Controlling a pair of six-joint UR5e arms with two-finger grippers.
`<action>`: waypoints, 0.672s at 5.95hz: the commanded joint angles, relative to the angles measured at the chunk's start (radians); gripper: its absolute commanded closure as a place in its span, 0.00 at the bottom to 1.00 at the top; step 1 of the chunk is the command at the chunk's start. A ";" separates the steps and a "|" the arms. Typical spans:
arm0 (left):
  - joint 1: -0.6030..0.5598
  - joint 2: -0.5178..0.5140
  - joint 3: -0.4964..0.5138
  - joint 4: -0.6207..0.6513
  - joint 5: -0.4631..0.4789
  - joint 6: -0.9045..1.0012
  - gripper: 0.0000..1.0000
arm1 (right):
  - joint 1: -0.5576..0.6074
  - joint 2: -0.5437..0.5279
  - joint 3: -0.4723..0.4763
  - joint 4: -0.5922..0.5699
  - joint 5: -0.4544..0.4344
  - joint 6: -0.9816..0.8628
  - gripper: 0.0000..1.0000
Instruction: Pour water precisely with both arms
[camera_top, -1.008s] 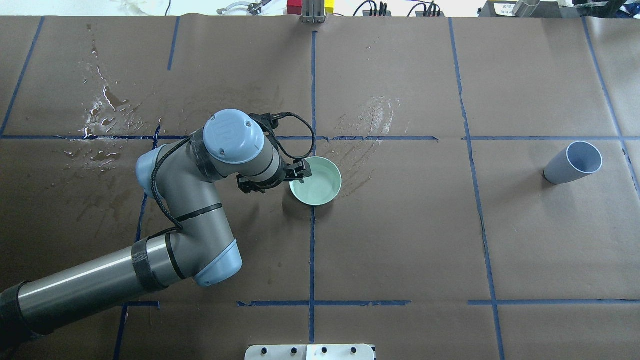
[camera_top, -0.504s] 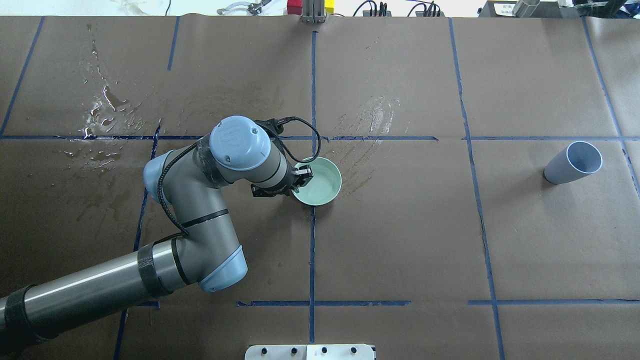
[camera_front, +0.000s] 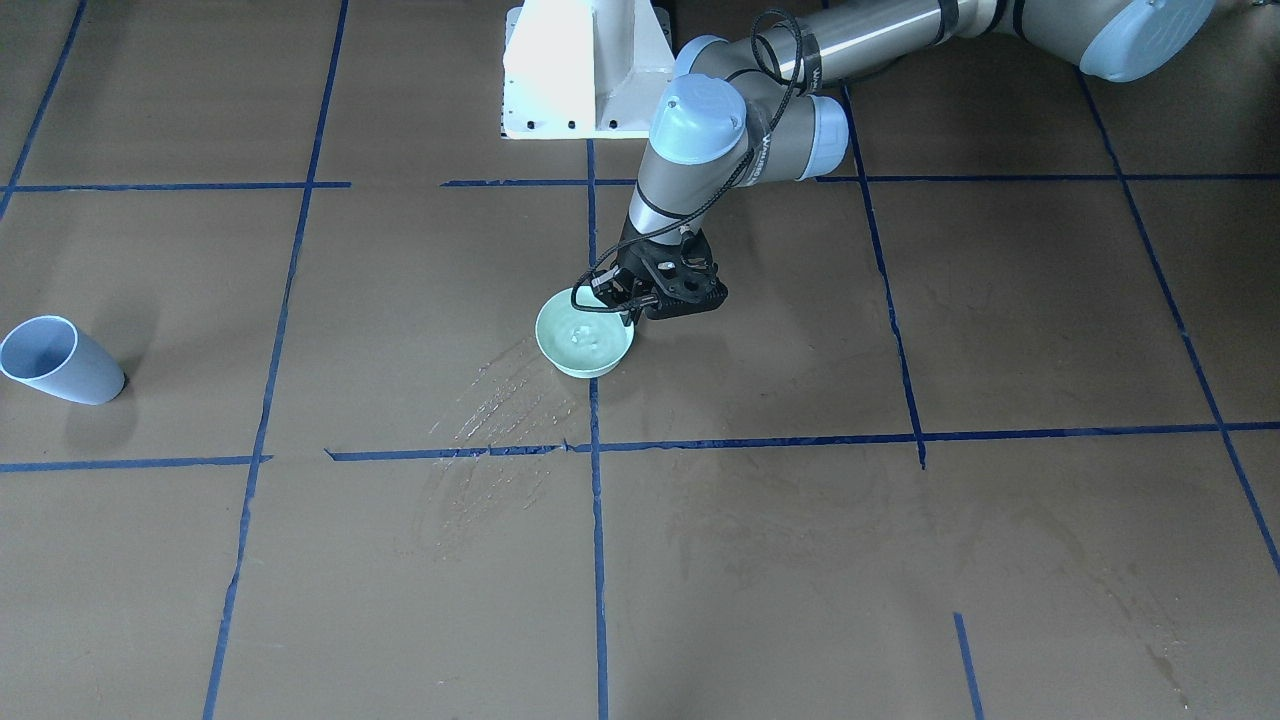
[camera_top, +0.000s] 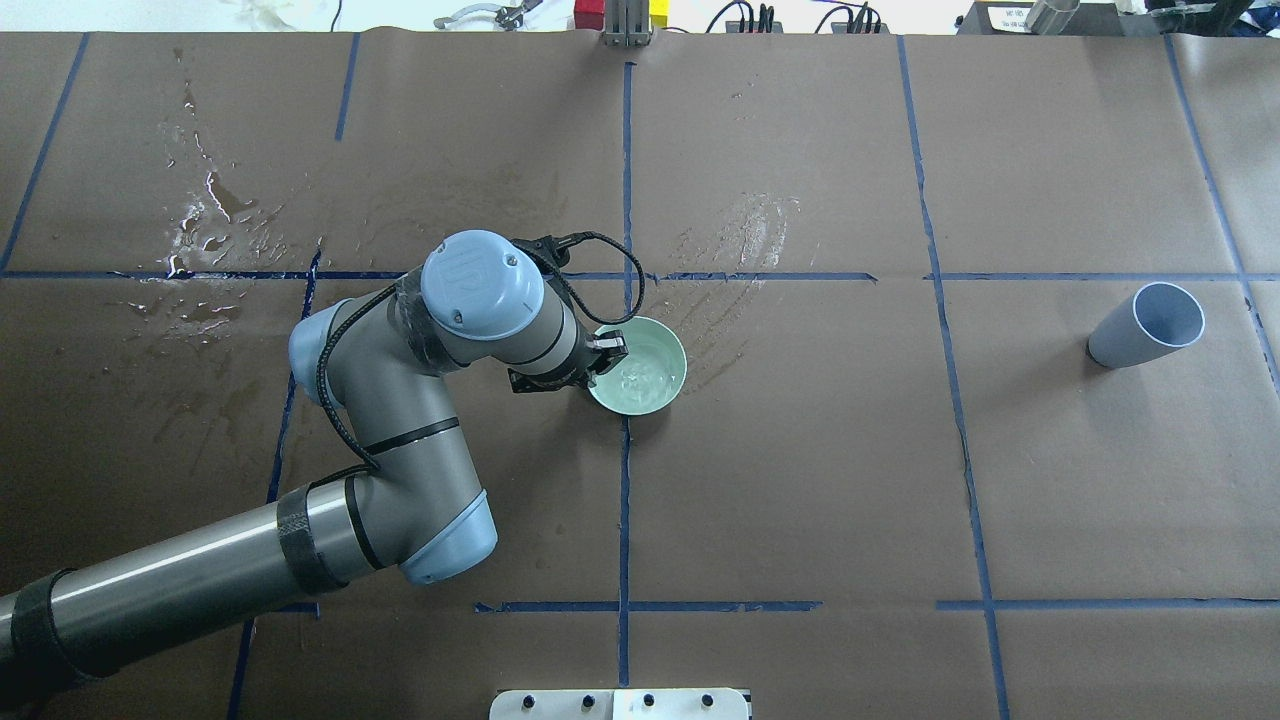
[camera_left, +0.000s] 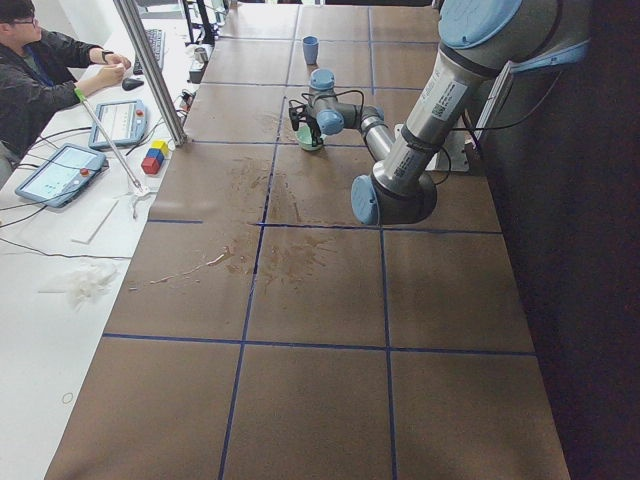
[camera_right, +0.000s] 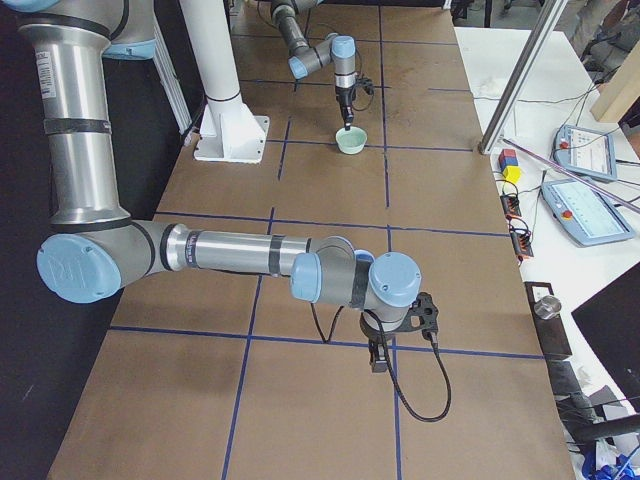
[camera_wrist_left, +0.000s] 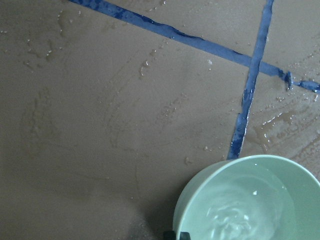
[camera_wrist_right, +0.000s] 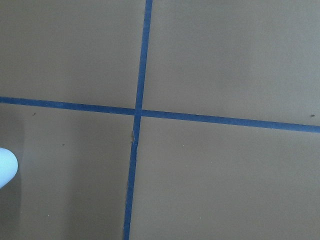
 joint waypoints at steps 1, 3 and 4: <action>-0.047 0.003 -0.016 0.001 -0.047 0.004 1.00 | 0.000 0.000 0.002 0.000 0.001 0.000 0.00; -0.155 0.073 -0.094 0.006 -0.219 0.065 1.00 | -0.002 0.000 0.002 0.000 0.001 0.000 0.00; -0.220 0.148 -0.154 0.006 -0.283 0.151 1.00 | 0.000 0.000 0.002 0.000 0.001 0.000 0.00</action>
